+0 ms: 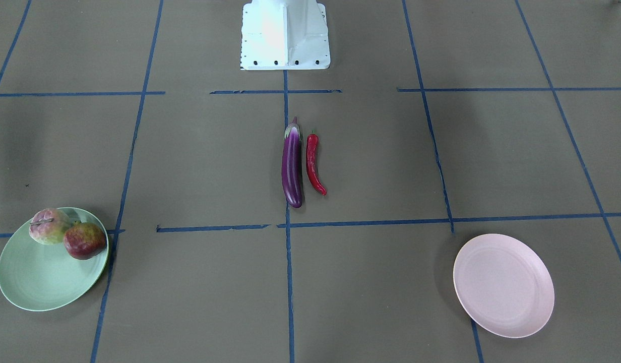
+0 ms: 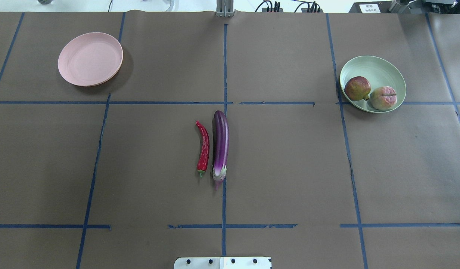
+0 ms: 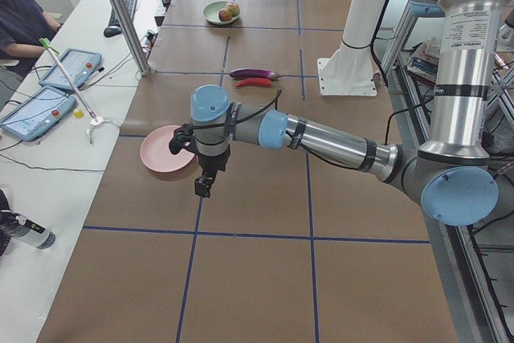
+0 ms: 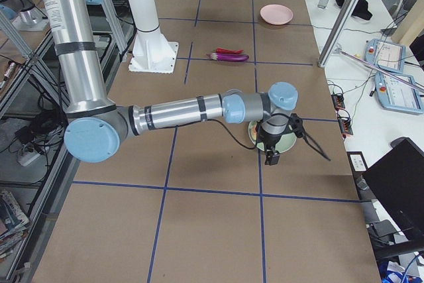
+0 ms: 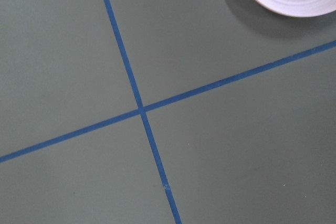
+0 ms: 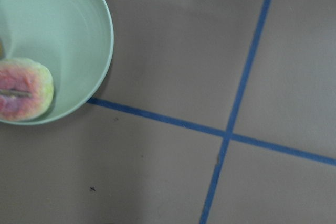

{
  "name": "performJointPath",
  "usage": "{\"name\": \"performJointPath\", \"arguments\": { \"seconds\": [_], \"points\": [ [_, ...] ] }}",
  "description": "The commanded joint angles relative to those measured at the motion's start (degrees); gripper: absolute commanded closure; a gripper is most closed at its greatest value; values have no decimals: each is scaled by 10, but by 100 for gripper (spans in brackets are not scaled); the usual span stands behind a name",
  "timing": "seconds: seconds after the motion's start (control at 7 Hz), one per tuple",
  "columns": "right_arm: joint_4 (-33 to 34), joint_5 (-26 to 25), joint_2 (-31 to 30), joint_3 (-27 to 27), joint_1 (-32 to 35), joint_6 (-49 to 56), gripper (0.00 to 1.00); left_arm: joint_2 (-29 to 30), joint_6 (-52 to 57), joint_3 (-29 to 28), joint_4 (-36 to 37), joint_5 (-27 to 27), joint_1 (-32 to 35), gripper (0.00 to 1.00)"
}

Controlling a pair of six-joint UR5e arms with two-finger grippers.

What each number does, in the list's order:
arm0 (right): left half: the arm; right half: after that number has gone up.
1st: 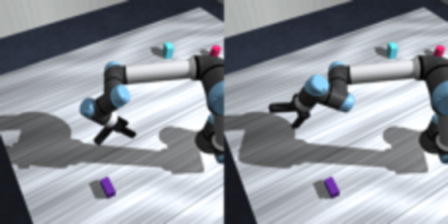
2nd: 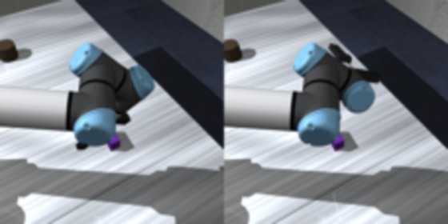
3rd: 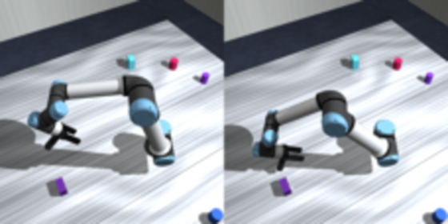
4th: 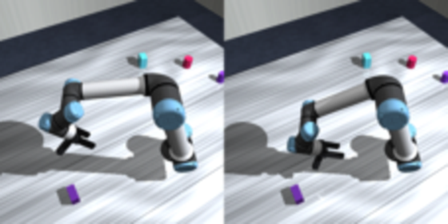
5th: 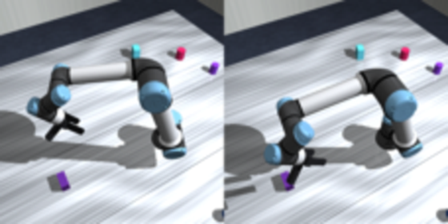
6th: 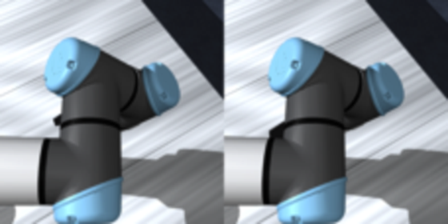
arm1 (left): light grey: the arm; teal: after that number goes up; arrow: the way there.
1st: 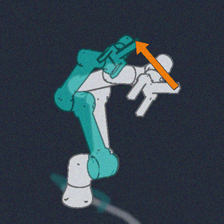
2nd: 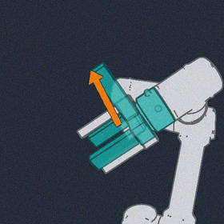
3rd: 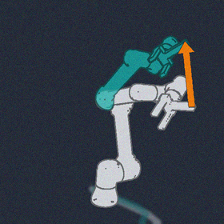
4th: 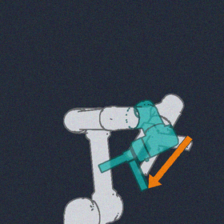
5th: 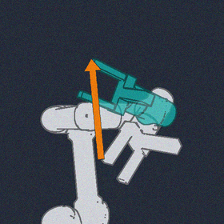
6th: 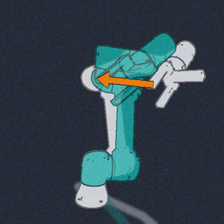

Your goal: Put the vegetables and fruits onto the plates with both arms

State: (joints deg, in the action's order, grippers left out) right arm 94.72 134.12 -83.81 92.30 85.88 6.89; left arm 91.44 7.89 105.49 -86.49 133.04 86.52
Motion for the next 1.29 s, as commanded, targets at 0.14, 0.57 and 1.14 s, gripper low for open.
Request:
{"name": "performJointPath", "arguments": {
  "seconds": [0.14, 0.57, 1.14],
  "points": [
    [-2, 47, -90, 59, 60, -42, 0, 43, -159, 16, -47, 67, -119, 0],
    [-2, 49, -89, 61, 60, -53, 0, 178, -491, 24, -50, 2, -354, 0],
    [-3, 49, -88, 62, 59, -53, 0, 473, -831, -191, -52, -273, -597, 0]
  ]
}}
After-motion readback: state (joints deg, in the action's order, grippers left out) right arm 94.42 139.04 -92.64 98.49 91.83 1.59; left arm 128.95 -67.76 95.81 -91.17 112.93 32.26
